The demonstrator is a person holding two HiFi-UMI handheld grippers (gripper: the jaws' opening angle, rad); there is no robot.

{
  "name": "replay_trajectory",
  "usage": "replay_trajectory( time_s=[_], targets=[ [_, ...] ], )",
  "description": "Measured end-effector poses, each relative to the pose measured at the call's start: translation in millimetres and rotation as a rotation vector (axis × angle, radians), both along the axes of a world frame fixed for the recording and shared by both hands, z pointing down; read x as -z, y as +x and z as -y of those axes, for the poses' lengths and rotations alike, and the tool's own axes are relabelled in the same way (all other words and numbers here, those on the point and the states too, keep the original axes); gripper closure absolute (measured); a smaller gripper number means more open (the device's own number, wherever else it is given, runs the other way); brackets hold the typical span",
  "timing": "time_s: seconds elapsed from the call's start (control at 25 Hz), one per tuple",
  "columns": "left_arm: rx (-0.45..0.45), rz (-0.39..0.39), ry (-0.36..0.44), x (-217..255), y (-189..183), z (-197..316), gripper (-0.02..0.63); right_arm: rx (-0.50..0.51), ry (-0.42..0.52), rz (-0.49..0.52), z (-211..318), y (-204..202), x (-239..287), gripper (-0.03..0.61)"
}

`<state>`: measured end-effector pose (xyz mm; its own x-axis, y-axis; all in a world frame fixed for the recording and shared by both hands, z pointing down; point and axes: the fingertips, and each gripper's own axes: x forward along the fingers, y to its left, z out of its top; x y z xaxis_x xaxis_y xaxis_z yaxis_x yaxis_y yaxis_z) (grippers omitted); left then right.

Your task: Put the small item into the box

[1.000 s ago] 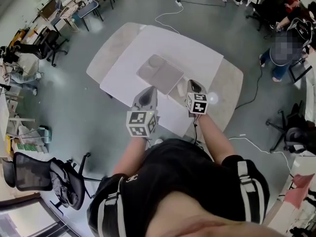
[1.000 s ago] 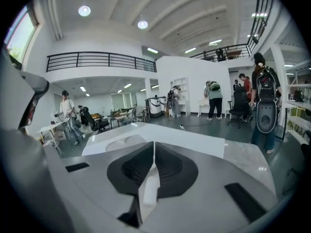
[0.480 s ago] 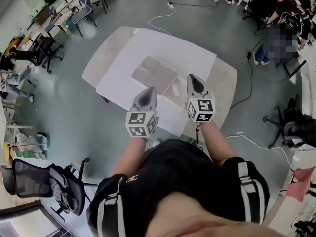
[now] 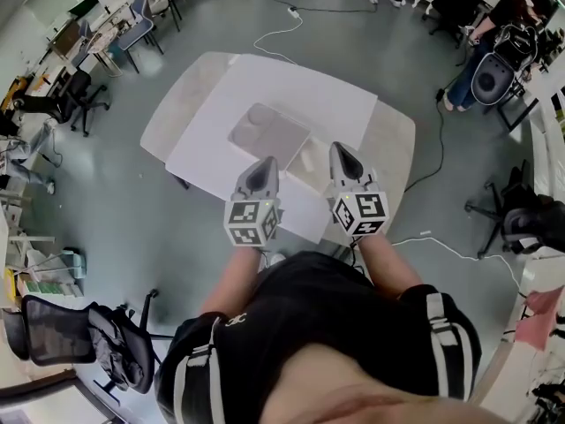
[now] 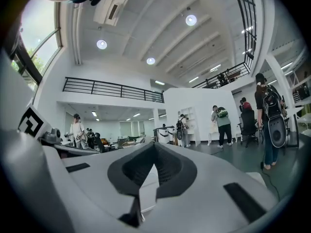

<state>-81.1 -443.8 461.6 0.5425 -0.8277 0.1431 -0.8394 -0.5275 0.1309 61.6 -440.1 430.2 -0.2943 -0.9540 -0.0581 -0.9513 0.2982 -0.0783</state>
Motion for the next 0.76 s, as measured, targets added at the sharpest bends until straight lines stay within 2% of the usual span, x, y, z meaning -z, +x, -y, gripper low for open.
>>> replay_trajectory(
  time_s=[0.76],
  targets=[
    [-0.013, 0.004, 0.007, -3, 2, 7, 0.609, -0.031, -0.036, 0.001, 11, 5, -9, 0.566]
  ],
)
